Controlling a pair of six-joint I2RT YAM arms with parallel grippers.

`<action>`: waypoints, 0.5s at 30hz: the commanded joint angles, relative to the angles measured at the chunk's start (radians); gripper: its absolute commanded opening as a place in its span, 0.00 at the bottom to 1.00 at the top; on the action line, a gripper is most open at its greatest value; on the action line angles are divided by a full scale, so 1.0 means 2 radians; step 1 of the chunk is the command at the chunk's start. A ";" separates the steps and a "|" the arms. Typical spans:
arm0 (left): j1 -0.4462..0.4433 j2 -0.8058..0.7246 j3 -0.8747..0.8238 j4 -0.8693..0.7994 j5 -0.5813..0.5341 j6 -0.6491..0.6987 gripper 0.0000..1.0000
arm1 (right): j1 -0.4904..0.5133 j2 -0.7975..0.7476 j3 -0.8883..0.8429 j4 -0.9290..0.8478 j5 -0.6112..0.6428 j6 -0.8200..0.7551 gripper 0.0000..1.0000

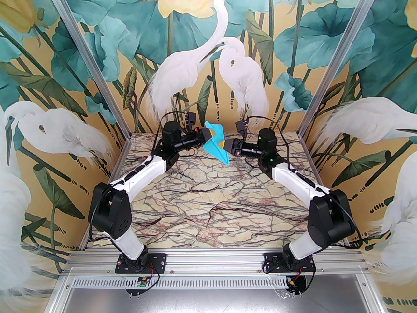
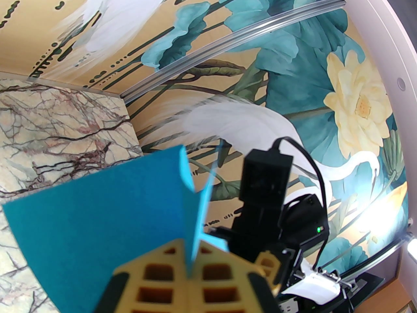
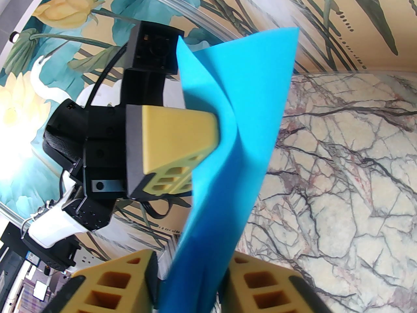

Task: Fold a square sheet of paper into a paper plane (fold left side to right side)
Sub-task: Turn over the paper at the center of the table.

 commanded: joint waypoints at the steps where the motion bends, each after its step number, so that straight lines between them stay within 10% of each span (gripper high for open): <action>1: 0.000 -0.018 -0.007 0.008 0.006 0.003 0.32 | 0.004 0.003 0.022 -0.051 0.015 -0.029 0.22; 9: 0.045 -0.082 -0.034 -0.073 -0.046 0.062 0.79 | 0.003 -0.025 0.065 -0.281 0.112 -0.166 0.06; 15: 0.103 -0.170 -0.076 -0.166 -0.113 0.121 0.88 | 0.057 -0.030 0.143 -0.517 0.371 -0.311 0.05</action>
